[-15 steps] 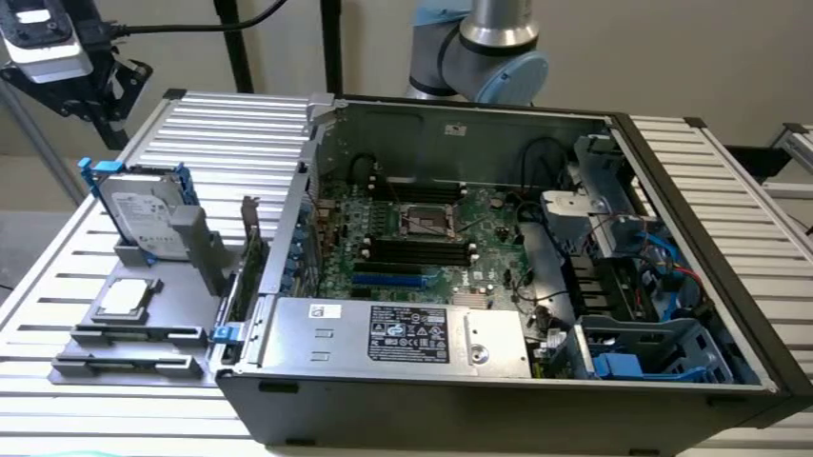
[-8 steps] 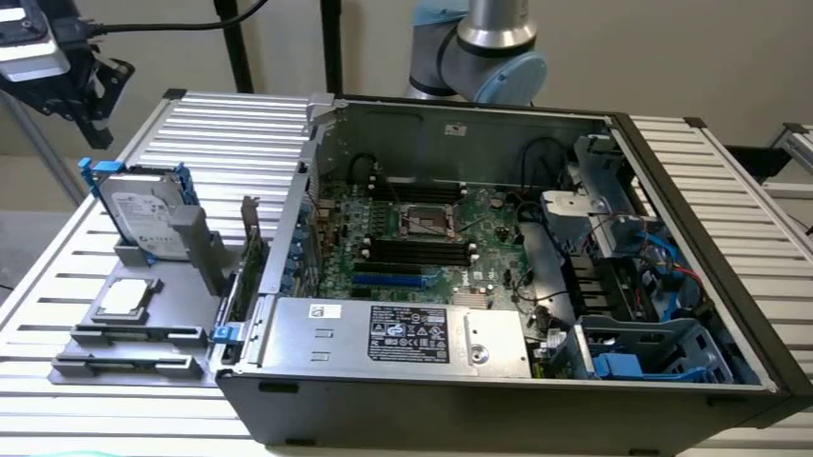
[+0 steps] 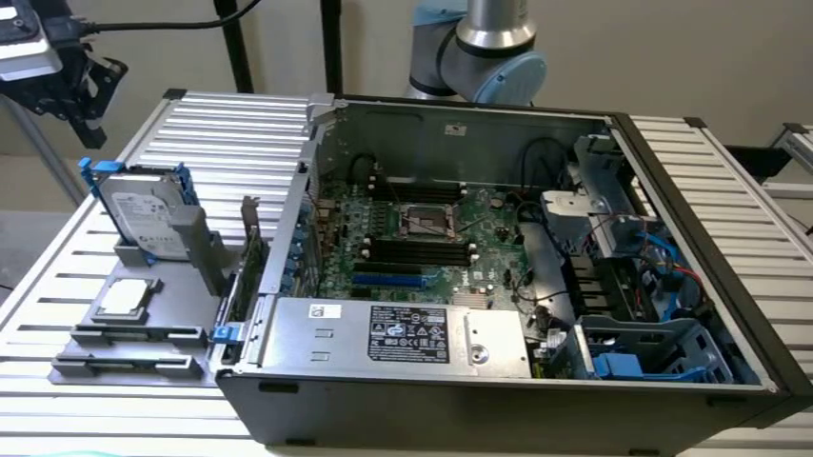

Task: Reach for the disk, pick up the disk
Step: 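Pick up the disk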

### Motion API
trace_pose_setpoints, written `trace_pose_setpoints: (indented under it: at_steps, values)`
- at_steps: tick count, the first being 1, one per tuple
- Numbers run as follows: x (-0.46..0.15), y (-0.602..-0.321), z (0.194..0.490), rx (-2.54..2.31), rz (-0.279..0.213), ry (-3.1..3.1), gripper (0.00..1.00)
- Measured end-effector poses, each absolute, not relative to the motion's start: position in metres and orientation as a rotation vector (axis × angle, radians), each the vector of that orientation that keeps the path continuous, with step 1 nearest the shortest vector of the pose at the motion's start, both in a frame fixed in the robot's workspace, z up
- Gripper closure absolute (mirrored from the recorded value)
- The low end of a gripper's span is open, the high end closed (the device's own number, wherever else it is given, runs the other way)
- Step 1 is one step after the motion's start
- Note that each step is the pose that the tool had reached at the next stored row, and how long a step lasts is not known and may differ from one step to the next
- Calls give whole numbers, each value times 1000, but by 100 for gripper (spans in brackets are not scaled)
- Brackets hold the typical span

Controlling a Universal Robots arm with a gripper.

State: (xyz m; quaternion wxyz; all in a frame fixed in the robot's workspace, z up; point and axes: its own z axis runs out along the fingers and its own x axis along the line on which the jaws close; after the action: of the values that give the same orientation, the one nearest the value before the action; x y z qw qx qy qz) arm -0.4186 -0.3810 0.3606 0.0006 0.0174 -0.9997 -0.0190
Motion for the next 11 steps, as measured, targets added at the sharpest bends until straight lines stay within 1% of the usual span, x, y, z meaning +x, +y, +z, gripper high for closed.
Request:
trace_pose_setpoints:
  at_steps: [11]
  values:
    - [-418, -381, 361, 332, -59, -3119, 89]
